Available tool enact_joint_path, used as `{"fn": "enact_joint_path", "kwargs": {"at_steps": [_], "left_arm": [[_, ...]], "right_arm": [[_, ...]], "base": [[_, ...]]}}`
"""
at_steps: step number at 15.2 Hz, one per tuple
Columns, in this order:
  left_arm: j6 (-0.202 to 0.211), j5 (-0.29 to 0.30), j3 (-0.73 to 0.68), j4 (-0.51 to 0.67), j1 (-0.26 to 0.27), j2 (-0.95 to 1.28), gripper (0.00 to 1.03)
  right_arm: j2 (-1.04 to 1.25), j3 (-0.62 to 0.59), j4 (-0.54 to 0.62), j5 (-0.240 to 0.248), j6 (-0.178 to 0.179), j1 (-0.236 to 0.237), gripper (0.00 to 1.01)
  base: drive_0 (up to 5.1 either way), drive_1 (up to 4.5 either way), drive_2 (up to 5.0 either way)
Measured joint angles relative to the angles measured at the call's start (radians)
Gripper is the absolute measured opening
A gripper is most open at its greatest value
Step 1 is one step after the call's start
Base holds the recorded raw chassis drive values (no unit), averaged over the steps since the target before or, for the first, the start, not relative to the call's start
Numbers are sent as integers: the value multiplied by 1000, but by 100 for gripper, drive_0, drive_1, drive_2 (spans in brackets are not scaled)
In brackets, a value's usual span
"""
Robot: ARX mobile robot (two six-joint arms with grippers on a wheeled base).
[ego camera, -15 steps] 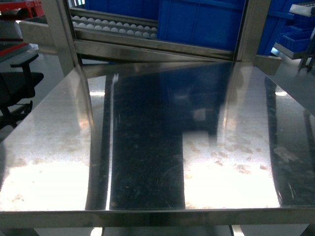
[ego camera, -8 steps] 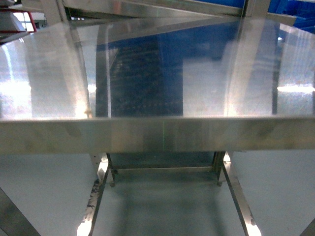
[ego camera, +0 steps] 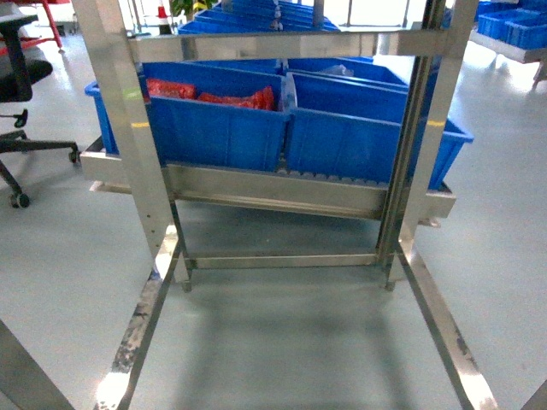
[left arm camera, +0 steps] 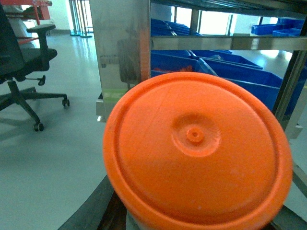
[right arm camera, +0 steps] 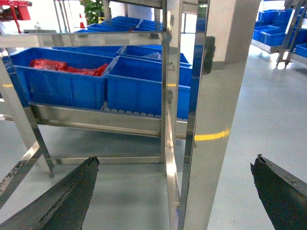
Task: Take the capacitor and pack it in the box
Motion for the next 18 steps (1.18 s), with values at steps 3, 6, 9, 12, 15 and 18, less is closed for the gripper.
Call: {"fn": "enact_joint_path", "kwargs": {"at_steps": [3,6,9,12,15,18], "left_arm": [[6,0,0,0,0,0,44],[7,0,0,-1,0,0,44],[7,0,0,-1,0,0,44],[7,0,0,-1,0,0,44],[7,0,0,-1,0,0,44],[7,1,0,-1,0,0,44]], "right_arm": [[0,0,1,0,0,0,98],[0,0,0,0,0,0,98],[0,0,0,0,0,0,98],[0,0,0,0,0,0,98],[0,0,0,0,0,0,98],[0,0,1,0,0,0,98]], "base": [[0,0,0],[0,0,0],[0,0,0],[0,0,0],[0,0,0],[-433,211,211]]}}
